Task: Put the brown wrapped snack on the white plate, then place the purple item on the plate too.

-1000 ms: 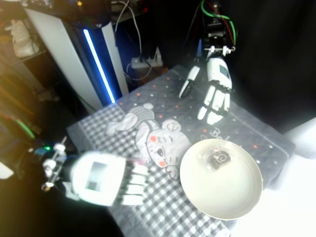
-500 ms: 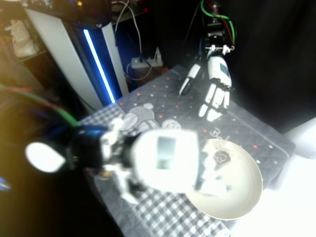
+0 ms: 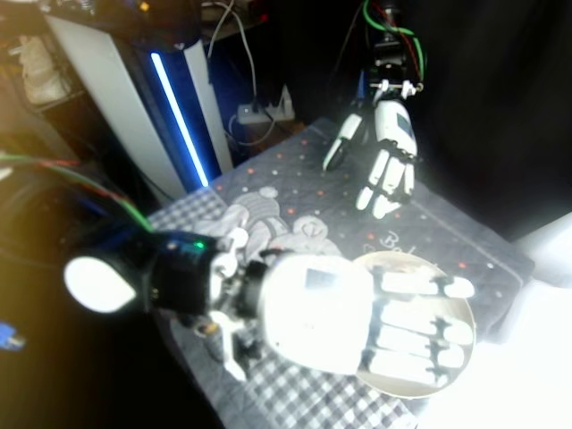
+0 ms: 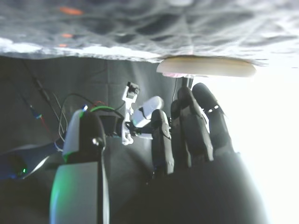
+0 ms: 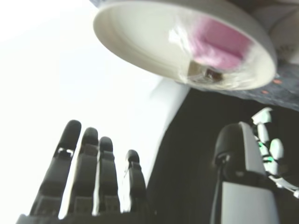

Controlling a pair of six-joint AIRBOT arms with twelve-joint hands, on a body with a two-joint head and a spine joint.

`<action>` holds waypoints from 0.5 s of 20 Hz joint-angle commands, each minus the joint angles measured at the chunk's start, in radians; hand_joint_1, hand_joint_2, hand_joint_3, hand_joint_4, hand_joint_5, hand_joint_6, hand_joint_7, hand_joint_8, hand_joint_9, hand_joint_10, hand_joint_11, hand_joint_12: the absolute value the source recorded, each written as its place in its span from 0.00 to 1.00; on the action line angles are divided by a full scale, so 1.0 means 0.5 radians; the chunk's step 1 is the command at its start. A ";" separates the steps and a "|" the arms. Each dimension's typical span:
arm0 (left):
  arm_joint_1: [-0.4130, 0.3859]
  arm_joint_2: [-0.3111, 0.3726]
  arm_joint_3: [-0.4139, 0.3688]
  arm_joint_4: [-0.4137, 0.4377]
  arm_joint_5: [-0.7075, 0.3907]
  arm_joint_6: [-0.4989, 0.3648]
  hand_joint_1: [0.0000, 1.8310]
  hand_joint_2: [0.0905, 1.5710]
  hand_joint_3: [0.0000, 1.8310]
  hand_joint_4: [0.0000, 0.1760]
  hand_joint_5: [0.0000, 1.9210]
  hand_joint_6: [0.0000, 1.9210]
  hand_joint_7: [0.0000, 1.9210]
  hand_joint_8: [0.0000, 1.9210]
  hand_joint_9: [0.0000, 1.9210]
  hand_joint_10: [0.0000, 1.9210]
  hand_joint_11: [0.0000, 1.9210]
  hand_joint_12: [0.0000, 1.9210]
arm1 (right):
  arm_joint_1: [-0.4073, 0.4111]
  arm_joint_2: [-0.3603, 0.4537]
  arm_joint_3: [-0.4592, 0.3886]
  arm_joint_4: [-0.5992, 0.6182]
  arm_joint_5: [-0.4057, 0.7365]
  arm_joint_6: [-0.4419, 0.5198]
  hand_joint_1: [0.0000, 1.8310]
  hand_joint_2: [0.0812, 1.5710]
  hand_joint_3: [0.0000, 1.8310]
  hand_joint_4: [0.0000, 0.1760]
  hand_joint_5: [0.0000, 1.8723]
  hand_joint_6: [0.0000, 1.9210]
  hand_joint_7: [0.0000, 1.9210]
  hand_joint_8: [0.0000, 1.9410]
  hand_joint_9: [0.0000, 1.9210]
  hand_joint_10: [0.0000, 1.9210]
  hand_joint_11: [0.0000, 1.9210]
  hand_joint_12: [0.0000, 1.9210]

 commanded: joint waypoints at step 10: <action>0.344 0.285 -0.258 -0.403 -0.977 0.050 0.44 0.63 0.00 0.00 0.26 0.00 0.25 0.00 0.25 0.00 0.03 0.56 | -0.619 0.620 -0.669 0.661 1.208 -0.071 0.46 0.49 0.00 0.82 0.00 0.00 0.01 0.01 0.02 0.01 0.01 0.01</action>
